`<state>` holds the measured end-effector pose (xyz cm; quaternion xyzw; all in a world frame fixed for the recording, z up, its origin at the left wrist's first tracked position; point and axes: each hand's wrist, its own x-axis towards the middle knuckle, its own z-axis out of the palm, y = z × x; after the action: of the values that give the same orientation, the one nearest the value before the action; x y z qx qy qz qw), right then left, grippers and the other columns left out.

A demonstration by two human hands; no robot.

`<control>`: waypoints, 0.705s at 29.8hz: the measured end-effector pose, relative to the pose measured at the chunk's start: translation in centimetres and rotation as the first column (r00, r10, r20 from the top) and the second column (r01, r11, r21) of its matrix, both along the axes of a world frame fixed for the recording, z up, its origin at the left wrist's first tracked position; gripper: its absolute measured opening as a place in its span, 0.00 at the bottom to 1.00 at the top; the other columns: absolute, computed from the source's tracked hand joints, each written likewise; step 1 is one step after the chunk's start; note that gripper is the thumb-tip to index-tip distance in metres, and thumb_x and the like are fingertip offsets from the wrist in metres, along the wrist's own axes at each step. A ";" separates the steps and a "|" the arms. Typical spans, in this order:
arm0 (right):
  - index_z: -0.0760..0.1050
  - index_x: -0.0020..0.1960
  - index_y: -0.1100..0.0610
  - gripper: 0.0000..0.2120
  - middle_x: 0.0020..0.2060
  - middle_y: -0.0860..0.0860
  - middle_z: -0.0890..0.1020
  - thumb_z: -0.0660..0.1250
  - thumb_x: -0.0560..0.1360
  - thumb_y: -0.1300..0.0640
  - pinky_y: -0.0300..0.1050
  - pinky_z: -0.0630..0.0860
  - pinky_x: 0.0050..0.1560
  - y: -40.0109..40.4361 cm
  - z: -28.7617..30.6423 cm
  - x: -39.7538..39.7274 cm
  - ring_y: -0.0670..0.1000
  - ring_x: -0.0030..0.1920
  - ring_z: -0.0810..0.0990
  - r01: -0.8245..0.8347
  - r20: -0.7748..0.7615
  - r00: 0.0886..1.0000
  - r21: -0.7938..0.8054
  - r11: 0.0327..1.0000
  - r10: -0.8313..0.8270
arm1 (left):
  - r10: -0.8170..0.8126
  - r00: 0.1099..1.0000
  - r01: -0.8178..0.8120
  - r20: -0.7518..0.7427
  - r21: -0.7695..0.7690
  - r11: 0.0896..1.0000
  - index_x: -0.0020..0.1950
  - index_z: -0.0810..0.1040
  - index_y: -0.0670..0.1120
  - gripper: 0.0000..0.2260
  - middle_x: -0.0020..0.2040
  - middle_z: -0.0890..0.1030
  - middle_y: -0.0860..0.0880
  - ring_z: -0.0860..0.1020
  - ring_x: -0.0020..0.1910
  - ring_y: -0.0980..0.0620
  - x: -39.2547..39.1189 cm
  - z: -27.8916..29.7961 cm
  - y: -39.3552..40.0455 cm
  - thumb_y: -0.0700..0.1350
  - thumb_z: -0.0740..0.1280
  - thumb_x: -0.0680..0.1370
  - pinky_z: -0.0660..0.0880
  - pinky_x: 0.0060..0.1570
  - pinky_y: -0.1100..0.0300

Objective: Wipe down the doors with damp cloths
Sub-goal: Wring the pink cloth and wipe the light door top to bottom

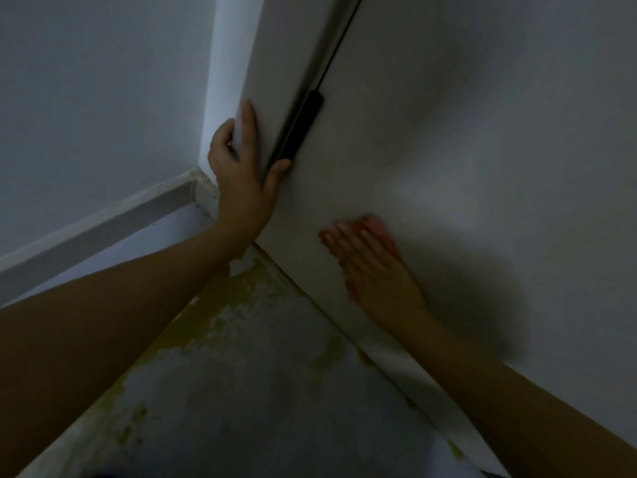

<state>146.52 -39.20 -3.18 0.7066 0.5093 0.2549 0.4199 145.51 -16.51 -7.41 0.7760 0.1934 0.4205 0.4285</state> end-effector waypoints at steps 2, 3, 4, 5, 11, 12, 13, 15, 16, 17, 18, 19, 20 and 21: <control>0.60 0.73 0.57 0.26 0.72 0.51 0.61 0.53 0.76 0.53 0.49 0.44 0.73 -2.6 2.5 -0.6 0.51 0.73 0.60 -0.027 0.041 0.999 0.191 0.981 0.019 | 0.000 1.000 0.000 0.004 0.006 1.000 0.75 0.56 0.36 0.35 0.66 0.65 0.33 0.65 0.65 0.36 0.0 0.0 -0.1 0.53 0.66 0.78 0.62 0.68 0.49; 0.60 0.74 0.59 0.26 0.72 0.52 0.61 0.53 0.78 0.53 0.49 0.46 0.73 -3.8 3.8 -0.8 0.52 0.73 0.59 -0.030 0.060 0.998 0.257 0.966 0.015 | 0.001 1.000 -0.002 0.007 0.016 1.000 0.75 0.55 0.35 0.35 0.66 0.65 0.33 0.65 0.65 0.35 0.0 0.0 -0.2 0.53 0.66 0.78 0.61 0.68 0.49; 0.60 0.74 0.60 0.25 0.72 0.54 0.60 0.54 0.79 0.53 0.50 0.47 0.73 -4.6 4.8 -1.0 0.54 0.74 0.58 -0.023 0.070 0.998 0.317 0.948 0.001 | 0.004 1.000 -0.005 0.002 0.031 1.000 0.75 0.55 0.35 0.35 0.66 0.65 0.33 0.65 0.65 0.35 0.0 0.0 -0.1 0.53 0.66 0.78 0.61 0.68 0.48; 0.59 0.74 0.61 0.26 0.73 0.55 0.59 0.55 0.79 0.52 0.51 0.47 0.74 -5.0 5.7 -1.1 0.56 0.74 0.57 -0.005 0.084 0.996 0.365 0.931 -0.028 | 0.008 1.000 -0.008 -0.003 0.046 0.999 0.75 0.55 0.35 0.35 0.66 0.65 0.33 0.65 0.65 0.35 0.0 -0.1 0.0 0.54 0.65 0.78 0.61 0.68 0.48; 0.60 0.74 0.59 0.27 0.72 0.54 0.59 0.60 0.78 0.52 0.51 0.47 0.74 -1.3 6.5 -0.3 0.54 0.74 0.58 -0.027 0.159 0.986 0.449 0.893 -0.050 | 0.034 0.999 -0.034 0.009 0.029 0.999 0.75 0.55 0.34 0.34 0.67 0.63 0.32 0.64 0.66 0.34 0.2 -0.5 -0.6 0.52 0.65 0.79 0.60 0.69 0.50; 0.60 0.74 0.58 0.26 0.72 0.52 0.61 0.59 0.79 0.53 0.51 0.47 0.74 0.0 6.2 0.1 0.52 0.73 0.58 -0.041 0.145 0.989 0.424 0.905 -0.022 | 0.035 0.999 -0.035 0.010 0.034 0.999 0.75 0.55 0.34 0.34 0.66 0.63 0.32 0.64 0.66 0.35 0.2 -0.5 -0.6 0.52 0.65 0.79 0.59 0.69 0.50; 0.61 0.74 0.57 0.24 0.72 0.52 0.63 0.58 0.79 0.53 0.50 0.47 0.74 1.3 5.6 0.6 0.51 0.73 0.60 -0.052 0.142 0.990 0.377 0.925 -0.002 | 0.038 0.999 -0.038 0.011 0.043 0.998 0.75 0.55 0.34 0.34 0.66 0.64 0.32 0.64 0.66 0.35 0.2 -0.6 -0.5 0.53 0.64 0.79 0.59 0.69 0.51; 0.61 0.74 0.54 0.24 0.72 0.49 0.65 0.55 0.79 0.52 0.49 0.48 0.74 3.4 3.9 1.1 0.50 0.73 0.63 -0.060 0.146 0.989 0.251 0.966 0.023 | 0.050 0.999 -0.051 0.021 0.065 0.997 0.74 0.56 0.33 0.34 0.65 0.65 0.32 0.65 0.65 0.36 0.2 -0.6 -0.2 0.53 0.64 0.79 0.59 0.68 0.53; 0.59 0.75 0.53 0.24 0.73 0.48 0.63 0.54 0.79 0.52 0.49 0.48 0.74 4.2 2.9 1.3 0.50 0.73 0.61 -0.060 0.136 0.990 0.181 0.982 0.036 | 0.054 0.998 -0.056 0.027 0.068 0.996 0.74 0.57 0.33 0.34 0.65 0.66 0.33 0.66 0.64 0.36 0.2 -0.6 -0.1 0.54 0.64 0.79 0.60 0.67 0.53; 0.54 0.76 0.54 0.26 0.75 0.49 0.59 0.53 0.80 0.52 0.51 0.45 0.74 4.7 1.6 1.4 0.51 0.75 0.58 -0.055 0.114 0.993 0.091 0.994 0.044 | 0.057 0.998 -0.059 0.032 0.069 0.996 0.74 0.57 0.33 0.34 0.65 0.66 0.33 0.66 0.64 0.37 0.2 -0.5 -0.1 0.54 0.64 0.79 0.60 0.67 0.54; 0.47 0.77 0.58 0.27 0.76 0.51 0.54 0.50 0.81 0.53 0.53 0.39 0.72 4.9 0.2 1.5 0.52 0.76 0.53 -0.045 0.089 0.995 -0.020 0.999 0.046 | 0.058 0.998 -0.061 0.037 0.071 0.996 0.74 0.57 0.32 0.33 0.64 0.66 0.33 0.66 0.64 0.37 0.2 -0.5 -0.2 0.53 0.64 0.79 0.60 0.67 0.54; 0.40 0.76 0.62 0.28 0.77 0.54 0.48 0.47 0.81 0.55 0.55 0.34 0.70 4.7 -1.3 1.5 0.55 0.76 0.47 -0.026 0.058 0.998 -0.136 0.990 0.034 | 0.057 0.998 -0.060 0.040 0.074 0.995 0.74 0.57 0.32 0.33 0.64 0.67 0.33 0.67 0.63 0.37 0.2 -0.5 -0.2 0.53 0.64 0.79 0.61 0.67 0.54; 0.33 0.73 0.66 0.28 0.77 0.56 0.43 0.43 0.80 0.56 0.56 0.30 0.68 4.3 -2.6 1.4 0.57 0.76 0.43 -0.006 0.019 1.000 -0.233 0.972 0.011 | 0.054 0.998 -0.057 0.040 0.074 0.996 0.74 0.58 0.32 0.33 0.64 0.67 0.33 0.67 0.63 0.37 0.2 -0.5 -0.2 0.53 0.65 0.79 0.61 0.66 0.54; 0.29 0.71 0.67 0.28 0.76 0.57 0.40 0.40 0.79 0.56 0.56 0.28 0.68 3.7 -3.6 1.3 0.59 0.76 0.39 0.006 -0.023 1.000 -0.300 0.954 -0.014 | 0.052 0.998 -0.055 0.038 0.073 0.996 0.73 0.58 0.32 0.33 0.64 0.67 0.33 0.67 0.63 0.38 0.1 -0.4 -0.2 0.53 0.65 0.79 0.62 0.66 0.54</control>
<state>147.78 -35.54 -6.82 0.6405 0.5436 0.1638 0.5172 145.63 -16.72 -7.84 0.7780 0.1908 0.4528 0.3916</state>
